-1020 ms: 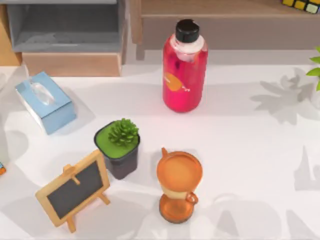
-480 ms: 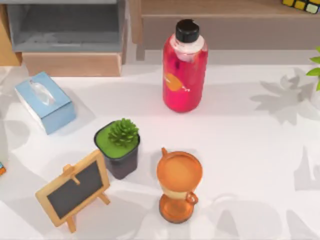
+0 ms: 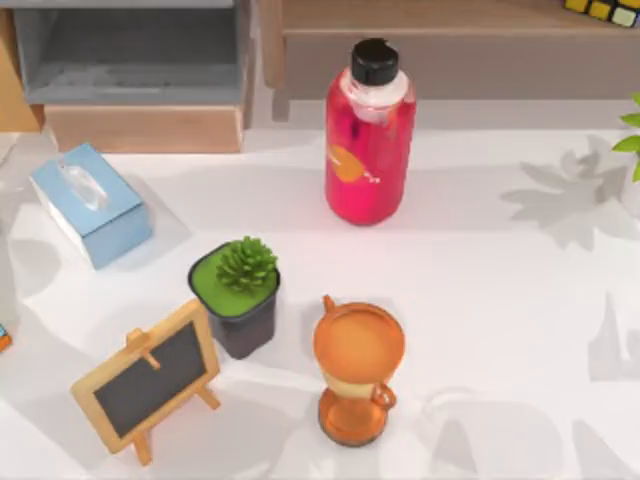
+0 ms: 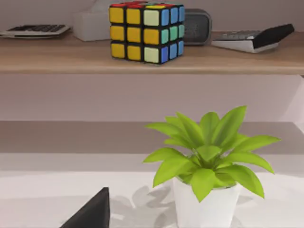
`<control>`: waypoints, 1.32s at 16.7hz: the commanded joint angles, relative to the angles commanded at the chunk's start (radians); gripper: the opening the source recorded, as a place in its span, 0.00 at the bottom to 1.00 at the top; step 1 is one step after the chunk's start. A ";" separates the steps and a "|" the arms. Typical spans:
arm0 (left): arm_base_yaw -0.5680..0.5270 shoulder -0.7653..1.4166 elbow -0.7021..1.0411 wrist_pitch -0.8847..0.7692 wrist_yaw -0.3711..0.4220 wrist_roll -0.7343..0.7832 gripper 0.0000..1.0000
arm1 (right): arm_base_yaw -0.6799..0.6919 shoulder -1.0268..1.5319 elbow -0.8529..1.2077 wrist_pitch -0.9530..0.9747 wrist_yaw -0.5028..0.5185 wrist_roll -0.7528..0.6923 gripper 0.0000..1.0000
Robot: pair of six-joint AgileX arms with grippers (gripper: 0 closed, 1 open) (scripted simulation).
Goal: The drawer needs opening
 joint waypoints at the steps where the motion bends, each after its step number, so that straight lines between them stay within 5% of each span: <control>1: 0.000 0.000 0.000 0.000 0.000 0.000 0.62 | 0.000 0.000 0.000 0.000 0.000 0.000 1.00; 9: 0.000 0.000 0.000 0.000 0.000 0.000 0.02 | 0.000 0.000 0.000 0.000 0.000 0.000 1.00; 22: 0.027 -0.036 -0.065 0.043 0.023 -0.003 0.00 | 0.000 0.000 0.000 0.000 0.000 0.000 1.00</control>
